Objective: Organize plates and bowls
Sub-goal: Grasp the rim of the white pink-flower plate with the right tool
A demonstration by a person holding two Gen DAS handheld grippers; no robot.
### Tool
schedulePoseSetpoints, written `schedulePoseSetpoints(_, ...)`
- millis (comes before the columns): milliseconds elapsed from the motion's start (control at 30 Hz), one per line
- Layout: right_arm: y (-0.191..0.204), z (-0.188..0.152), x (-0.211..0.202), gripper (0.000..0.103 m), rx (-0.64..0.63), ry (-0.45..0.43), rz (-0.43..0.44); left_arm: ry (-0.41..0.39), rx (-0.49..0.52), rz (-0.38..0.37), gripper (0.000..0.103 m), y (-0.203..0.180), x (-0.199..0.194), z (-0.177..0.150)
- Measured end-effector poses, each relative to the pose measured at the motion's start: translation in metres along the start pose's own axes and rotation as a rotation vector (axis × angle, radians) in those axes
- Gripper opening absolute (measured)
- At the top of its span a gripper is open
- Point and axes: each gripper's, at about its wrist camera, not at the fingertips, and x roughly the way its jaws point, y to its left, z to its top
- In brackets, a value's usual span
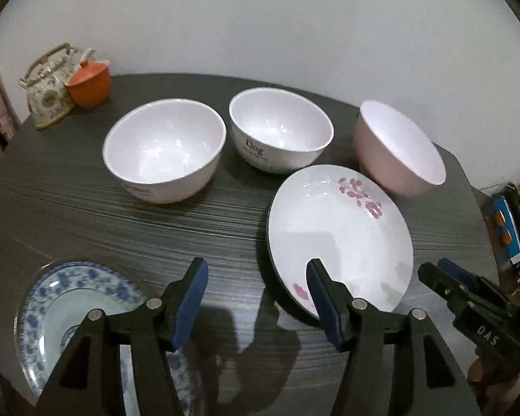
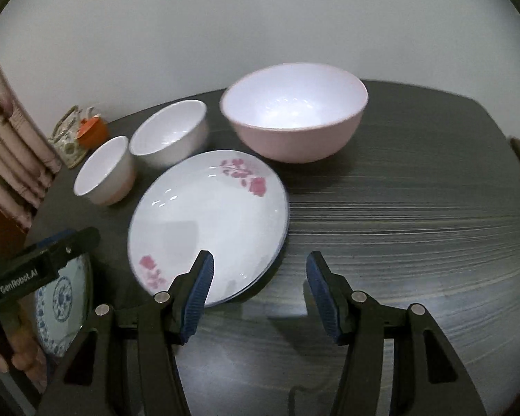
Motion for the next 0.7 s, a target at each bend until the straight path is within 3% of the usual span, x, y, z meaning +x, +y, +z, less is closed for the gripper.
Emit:
schedulePoseSetpoints(167,-0.014,0.011,0.028,0.042,0.021,0.042,0.028,0.038,-0.015,-0.037,0.060,-0.001,0.023,0.006)
schedulePoseSetpoints(567,-0.023,0.022,0.058,0.038,0.034,0.075,0.118,0.098,-0.018,-0.089,0.060,-0.002,0.049,0.013)
schedulePoseSetpoints(700,-0.024,0.025,0.061,0.037,0.036,0.080,0.131,0.130,-0.016,-0.098,0.043,-0.003,0.058,0.015)
